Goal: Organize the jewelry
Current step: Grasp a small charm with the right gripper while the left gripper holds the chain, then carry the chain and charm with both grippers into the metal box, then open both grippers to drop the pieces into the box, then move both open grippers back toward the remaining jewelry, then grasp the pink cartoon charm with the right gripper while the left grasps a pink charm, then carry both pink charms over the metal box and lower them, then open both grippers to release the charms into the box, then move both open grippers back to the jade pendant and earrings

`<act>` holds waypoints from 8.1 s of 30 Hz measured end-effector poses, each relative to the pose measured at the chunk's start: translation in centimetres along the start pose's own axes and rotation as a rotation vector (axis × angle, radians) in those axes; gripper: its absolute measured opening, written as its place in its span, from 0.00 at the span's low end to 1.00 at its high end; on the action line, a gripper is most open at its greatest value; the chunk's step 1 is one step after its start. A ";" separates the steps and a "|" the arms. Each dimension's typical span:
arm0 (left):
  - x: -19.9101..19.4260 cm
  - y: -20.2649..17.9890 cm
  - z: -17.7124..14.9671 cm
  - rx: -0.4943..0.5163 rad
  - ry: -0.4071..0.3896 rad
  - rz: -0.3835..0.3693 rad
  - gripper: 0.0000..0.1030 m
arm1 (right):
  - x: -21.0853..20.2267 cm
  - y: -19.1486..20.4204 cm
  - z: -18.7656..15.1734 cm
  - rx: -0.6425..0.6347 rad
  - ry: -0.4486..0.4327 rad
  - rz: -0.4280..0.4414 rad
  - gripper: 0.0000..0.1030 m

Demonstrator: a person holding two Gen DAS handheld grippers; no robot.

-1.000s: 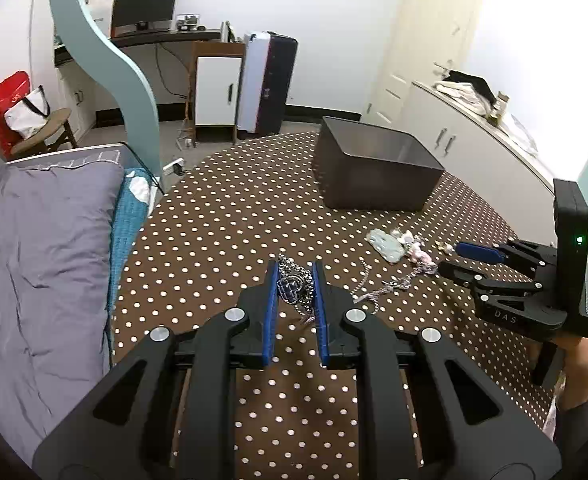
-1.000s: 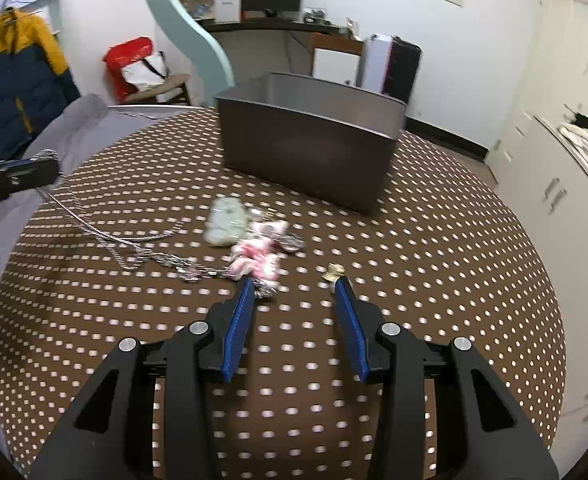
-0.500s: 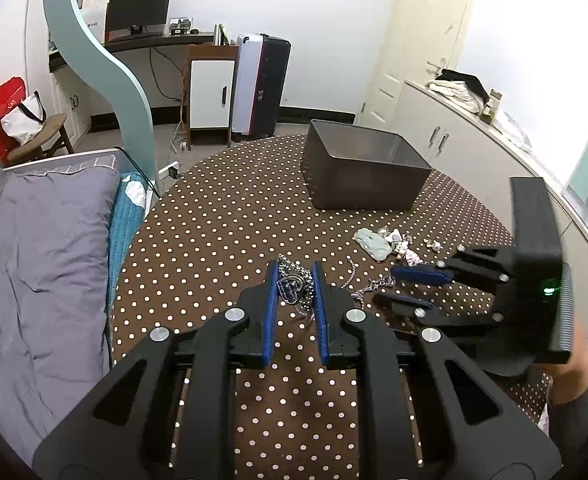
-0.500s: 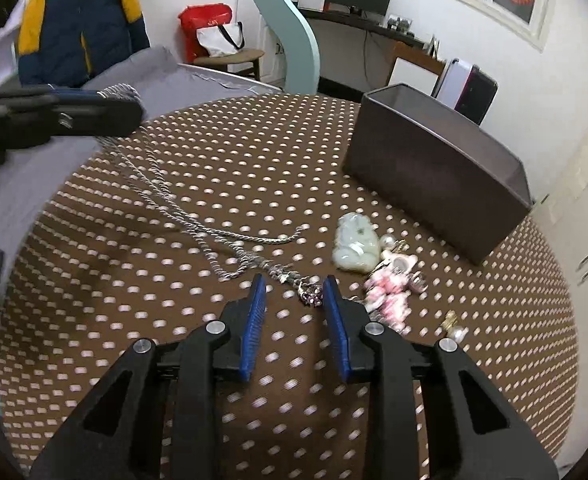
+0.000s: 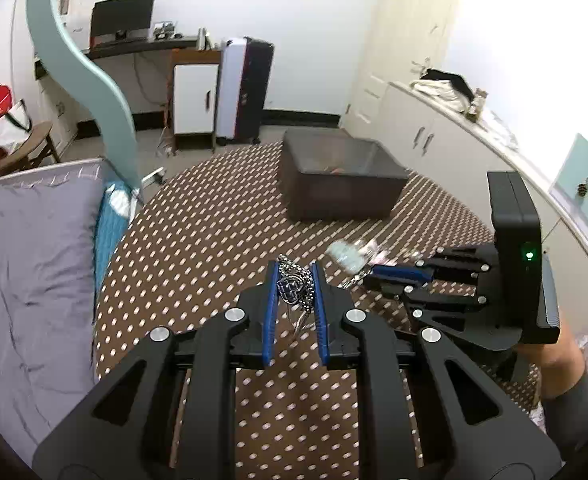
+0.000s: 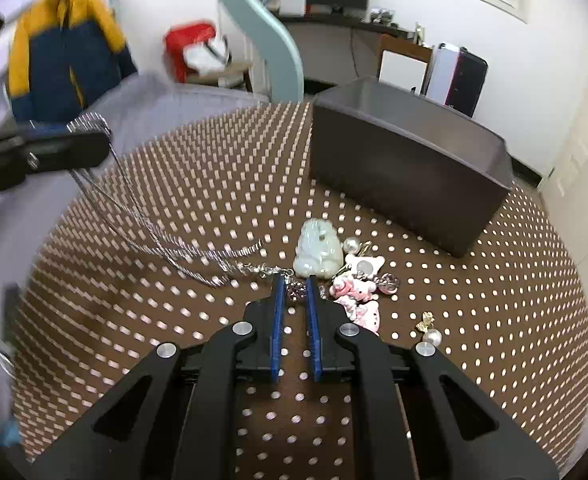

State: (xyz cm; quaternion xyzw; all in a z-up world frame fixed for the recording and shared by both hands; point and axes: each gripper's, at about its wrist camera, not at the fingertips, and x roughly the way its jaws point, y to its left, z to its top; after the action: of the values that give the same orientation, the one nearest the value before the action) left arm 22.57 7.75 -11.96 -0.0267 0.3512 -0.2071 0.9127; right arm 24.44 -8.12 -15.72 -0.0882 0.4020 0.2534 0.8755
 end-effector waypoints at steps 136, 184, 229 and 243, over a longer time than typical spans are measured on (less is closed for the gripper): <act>12.2 -12.5 -0.4 0.313 0.169 0.057 0.21 | -5.0 -6.1 -4.2 0.156 -0.068 -0.073 0.14; 15.4 -5.4 11.1 0.062 0.193 -0.075 0.17 | -1.5 -8.8 5.9 0.221 -0.134 -0.088 0.14; 12.8 -7.8 -0.4 0.177 0.221 0.084 0.60 | -4.2 -5.9 -4.0 0.237 -0.055 -0.103 0.36; 14.0 -8.6 0.2 0.207 0.209 0.071 0.42 | -2.1 -5.6 -3.7 0.206 0.011 -0.122 0.39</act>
State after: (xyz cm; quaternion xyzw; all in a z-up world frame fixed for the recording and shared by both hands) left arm 28.95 -5.72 -18.99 0.1014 0.4217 -0.2114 0.8759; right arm 23.77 -15.04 -16.85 -0.0232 0.4246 0.1565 0.8914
